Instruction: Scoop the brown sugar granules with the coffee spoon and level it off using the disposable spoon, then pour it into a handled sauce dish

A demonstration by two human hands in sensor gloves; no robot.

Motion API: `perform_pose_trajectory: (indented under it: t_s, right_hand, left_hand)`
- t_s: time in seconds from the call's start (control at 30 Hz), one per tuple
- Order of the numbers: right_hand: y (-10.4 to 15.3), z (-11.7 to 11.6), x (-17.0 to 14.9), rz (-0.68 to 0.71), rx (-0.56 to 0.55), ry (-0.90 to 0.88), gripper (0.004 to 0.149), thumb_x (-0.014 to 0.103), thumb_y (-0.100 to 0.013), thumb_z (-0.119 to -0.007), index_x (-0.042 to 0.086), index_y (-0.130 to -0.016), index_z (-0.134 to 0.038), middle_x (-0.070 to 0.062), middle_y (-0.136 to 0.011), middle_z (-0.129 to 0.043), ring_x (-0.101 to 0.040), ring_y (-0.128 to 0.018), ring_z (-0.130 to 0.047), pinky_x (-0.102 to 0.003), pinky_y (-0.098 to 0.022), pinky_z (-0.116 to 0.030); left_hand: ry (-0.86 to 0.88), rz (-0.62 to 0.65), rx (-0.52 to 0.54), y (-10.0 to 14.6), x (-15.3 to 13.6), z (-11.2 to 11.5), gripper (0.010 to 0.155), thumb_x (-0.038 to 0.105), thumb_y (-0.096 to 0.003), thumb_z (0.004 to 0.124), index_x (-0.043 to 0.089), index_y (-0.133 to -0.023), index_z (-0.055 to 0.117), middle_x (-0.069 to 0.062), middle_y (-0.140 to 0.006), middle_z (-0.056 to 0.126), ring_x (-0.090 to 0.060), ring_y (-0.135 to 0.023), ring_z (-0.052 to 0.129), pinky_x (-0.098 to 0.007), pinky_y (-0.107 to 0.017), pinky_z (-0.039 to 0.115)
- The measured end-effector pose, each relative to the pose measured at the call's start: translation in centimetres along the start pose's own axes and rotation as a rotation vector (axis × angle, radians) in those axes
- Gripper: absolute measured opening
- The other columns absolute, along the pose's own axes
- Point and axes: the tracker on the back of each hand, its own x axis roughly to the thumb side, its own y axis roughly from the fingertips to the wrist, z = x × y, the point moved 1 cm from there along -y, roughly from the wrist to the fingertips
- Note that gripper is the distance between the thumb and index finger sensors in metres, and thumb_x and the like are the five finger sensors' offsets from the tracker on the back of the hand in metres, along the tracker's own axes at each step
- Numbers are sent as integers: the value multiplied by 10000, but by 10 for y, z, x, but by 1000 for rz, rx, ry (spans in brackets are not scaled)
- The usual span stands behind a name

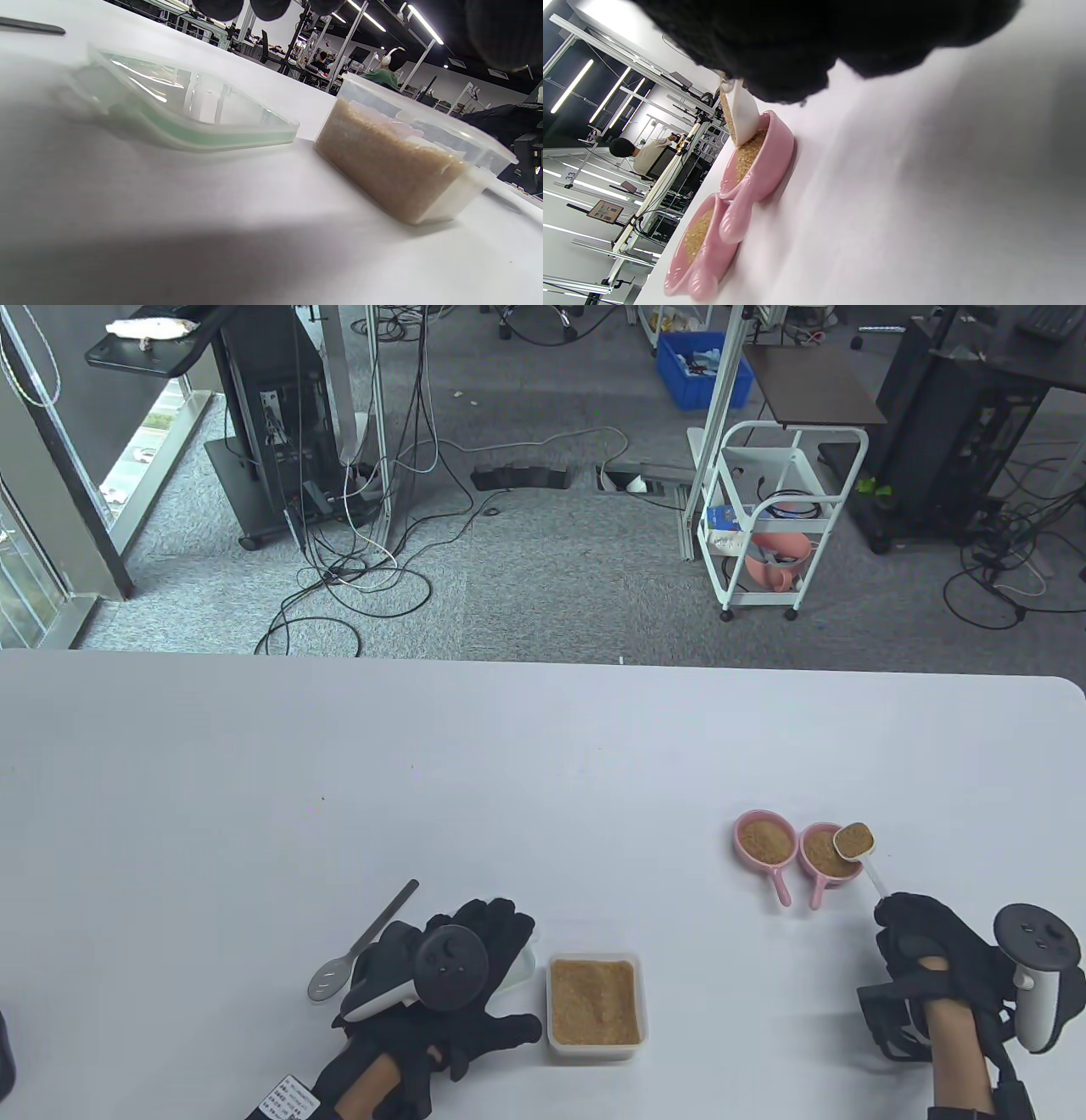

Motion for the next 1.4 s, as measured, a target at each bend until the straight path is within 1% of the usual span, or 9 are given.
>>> perform_pose_trajectory:
  t_s: [0.8, 1.4]
  right_hand:
    - [11, -4, 25, 131, -127, 263, 431, 345, -469, -855, 110, -826, -912, -22, -420, -1003, -254, -194, -954, -502, -402, -780]
    - [21, -8, 40, 215, -211, 413, 428, 341, -463, -868, 128, -830, -917, -27, -434, -1005, -263, -217, -955, -509, -418, -772]
  left_hand:
    - [-9, -1, -12, -1, 0, 2, 1045, 863, -330, 639, 375, -1149, 212, 22, -1248, 227, -380, -1204, 335, -593, -832, 323]
    - [-15, -2, -21, -1, 0, 4, 1043, 863, -330, 637, 374, -1149, 214, 19, -1247, 228, -380, -1204, 337, -593, -831, 326]
